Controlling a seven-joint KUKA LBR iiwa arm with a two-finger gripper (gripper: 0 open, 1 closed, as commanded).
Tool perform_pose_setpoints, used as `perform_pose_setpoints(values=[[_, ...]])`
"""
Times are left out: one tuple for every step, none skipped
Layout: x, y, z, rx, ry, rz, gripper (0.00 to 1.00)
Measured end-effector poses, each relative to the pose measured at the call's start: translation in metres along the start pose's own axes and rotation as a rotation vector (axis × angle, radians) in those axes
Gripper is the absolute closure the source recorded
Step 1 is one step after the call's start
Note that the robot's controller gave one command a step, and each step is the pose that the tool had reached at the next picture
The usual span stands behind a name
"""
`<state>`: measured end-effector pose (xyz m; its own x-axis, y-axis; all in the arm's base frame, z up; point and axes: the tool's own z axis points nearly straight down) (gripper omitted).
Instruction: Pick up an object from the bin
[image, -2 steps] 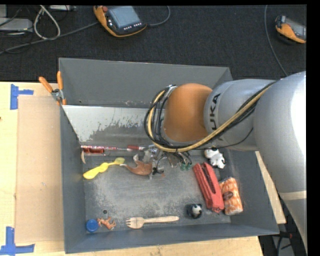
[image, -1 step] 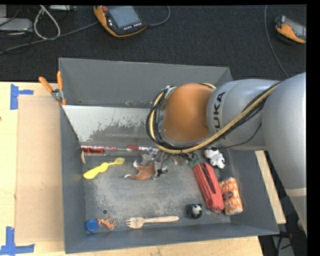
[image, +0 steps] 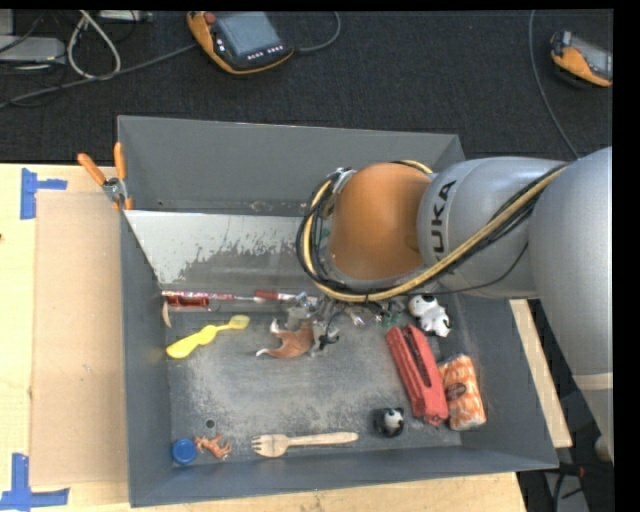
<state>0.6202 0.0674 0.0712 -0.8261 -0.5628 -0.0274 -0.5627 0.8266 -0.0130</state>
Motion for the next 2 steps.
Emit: perform_pose_setpoints(values=[[0.0072,0.0061,-0.0002,0.004,-0.002,-0.183,1.00],[0.0030,0.0036,-0.0054,0.001,-0.003,-0.579,1.00]])
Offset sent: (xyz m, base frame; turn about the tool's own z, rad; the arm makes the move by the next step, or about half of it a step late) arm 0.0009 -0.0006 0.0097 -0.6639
